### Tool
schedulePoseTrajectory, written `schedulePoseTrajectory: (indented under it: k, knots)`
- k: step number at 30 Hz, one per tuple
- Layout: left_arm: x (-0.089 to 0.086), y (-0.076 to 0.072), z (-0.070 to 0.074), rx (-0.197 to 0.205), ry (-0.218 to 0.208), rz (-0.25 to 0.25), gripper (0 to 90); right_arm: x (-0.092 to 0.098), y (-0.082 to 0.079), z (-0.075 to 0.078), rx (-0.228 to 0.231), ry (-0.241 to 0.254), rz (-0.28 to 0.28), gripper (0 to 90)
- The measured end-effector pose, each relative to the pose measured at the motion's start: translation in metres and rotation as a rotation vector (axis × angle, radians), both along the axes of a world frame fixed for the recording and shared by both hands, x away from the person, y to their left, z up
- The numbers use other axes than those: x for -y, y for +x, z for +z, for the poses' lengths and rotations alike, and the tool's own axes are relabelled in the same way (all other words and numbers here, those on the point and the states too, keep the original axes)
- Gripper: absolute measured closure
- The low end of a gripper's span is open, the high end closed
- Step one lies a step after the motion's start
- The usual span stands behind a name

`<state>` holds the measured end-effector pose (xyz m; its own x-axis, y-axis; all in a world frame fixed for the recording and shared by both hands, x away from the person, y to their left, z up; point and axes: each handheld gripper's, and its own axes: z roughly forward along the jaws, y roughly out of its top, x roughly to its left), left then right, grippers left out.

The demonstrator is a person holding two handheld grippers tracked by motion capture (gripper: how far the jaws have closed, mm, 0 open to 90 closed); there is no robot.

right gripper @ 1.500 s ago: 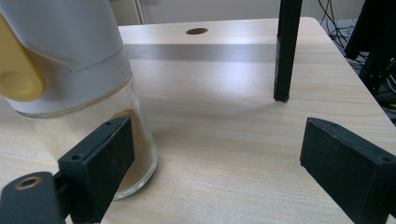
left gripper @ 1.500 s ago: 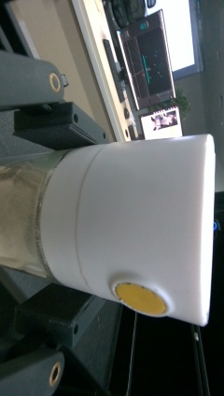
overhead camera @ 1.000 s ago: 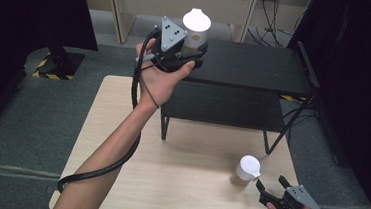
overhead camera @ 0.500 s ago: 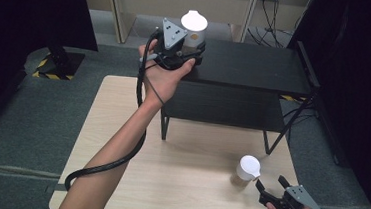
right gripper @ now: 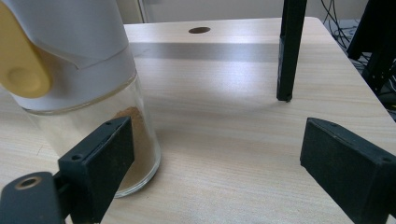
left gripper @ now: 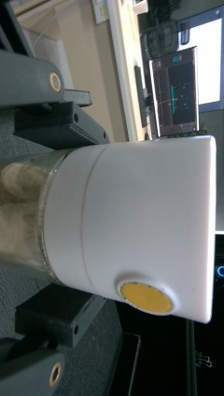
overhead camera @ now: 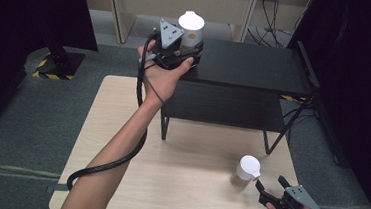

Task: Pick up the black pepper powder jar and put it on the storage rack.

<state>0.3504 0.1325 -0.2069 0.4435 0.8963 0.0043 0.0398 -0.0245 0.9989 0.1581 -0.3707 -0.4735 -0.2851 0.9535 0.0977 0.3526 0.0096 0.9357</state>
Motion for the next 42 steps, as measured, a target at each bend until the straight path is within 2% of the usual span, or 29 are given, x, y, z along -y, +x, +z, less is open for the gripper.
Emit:
schedulePoseTrajectory:
  k: [1,4,21,24,28,31,35,42]
  knots:
    - [0.000,0.000,0.000,-0.007,-0.015,0.003,30.5,0.000,0.000,0.000,0.000,0.000,0.000,10.4]
    - [-0.002,0.002,0.000,-0.014,-0.026,0.000,30.4,0.000,0.000,0.000,0.001,0.000,0.000,10.4]
    - [-0.001,0.007,0.005,-0.035,-0.017,-0.005,29.8,0.000,0.000,0.000,0.000,0.000,0.002,10.4]
    - [0.000,0.006,0.006,-0.029,-0.007,0.001,25.3,0.000,0.000,0.000,-0.001,0.001,0.003,10.4]
    - [0.004,0.000,0.004,-0.008,0.014,0.014,16.1,0.000,0.000,0.000,-0.002,0.000,0.004,10.5]
    - [0.006,-0.007,0.004,0.005,0.023,0.039,14.9,0.000,0.000,0.000,-0.002,0.001,0.003,10.4]
    - [0.006,-0.014,0.006,0.003,0.052,0.042,14.5,-0.001,0.000,0.001,-0.003,-0.002,0.003,10.4]
    - [0.001,-0.032,0.005,0.026,0.037,0.036,14.2,-0.001,0.000,0.000,-0.002,-0.004,0.004,10.4]
